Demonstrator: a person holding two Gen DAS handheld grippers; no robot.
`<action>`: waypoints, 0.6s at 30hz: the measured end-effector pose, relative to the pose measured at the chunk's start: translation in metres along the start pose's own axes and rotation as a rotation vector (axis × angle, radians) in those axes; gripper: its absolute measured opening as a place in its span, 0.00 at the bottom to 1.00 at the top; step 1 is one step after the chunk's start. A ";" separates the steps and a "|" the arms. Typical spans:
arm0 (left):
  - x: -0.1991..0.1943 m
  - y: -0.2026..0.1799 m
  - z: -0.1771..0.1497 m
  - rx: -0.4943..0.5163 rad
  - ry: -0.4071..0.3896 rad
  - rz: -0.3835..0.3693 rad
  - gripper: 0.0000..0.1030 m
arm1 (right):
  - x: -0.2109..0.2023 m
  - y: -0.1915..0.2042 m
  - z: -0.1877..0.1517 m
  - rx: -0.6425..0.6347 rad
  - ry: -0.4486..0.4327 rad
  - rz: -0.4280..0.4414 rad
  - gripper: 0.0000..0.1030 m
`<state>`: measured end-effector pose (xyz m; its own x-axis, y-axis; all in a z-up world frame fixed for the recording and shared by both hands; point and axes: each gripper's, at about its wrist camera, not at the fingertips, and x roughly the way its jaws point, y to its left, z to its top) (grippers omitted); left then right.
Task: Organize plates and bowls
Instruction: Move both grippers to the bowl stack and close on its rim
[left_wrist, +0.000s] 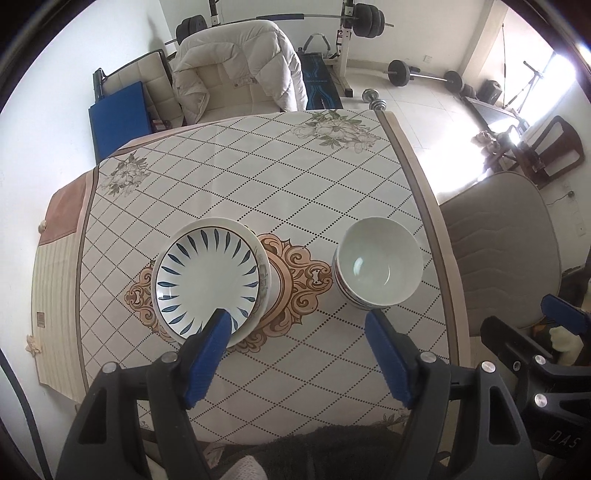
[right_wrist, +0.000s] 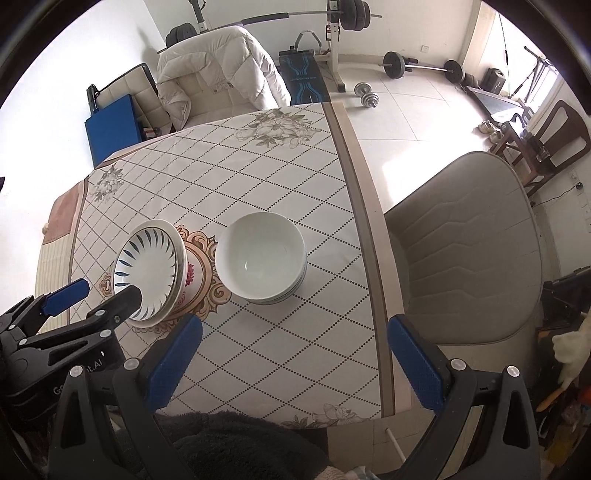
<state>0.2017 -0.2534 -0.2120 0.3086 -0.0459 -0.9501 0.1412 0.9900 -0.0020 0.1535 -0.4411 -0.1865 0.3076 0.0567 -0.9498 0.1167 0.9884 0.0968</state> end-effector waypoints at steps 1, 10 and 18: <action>-0.001 -0.001 0.001 0.001 -0.001 -0.003 0.72 | -0.001 -0.001 0.002 0.001 0.001 0.002 0.99; 0.017 0.001 0.018 -0.024 0.016 0.018 0.72 | 0.020 -0.016 0.021 0.018 -0.001 0.138 0.99; 0.060 0.005 0.051 -0.003 -0.016 0.012 0.72 | 0.088 -0.048 0.043 0.070 0.031 0.246 0.99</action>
<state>0.2686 -0.2583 -0.2532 0.3256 -0.0362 -0.9448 0.1348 0.9908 0.0085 0.2154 -0.4899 -0.2622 0.3056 0.2999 -0.9037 0.1074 0.9322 0.3457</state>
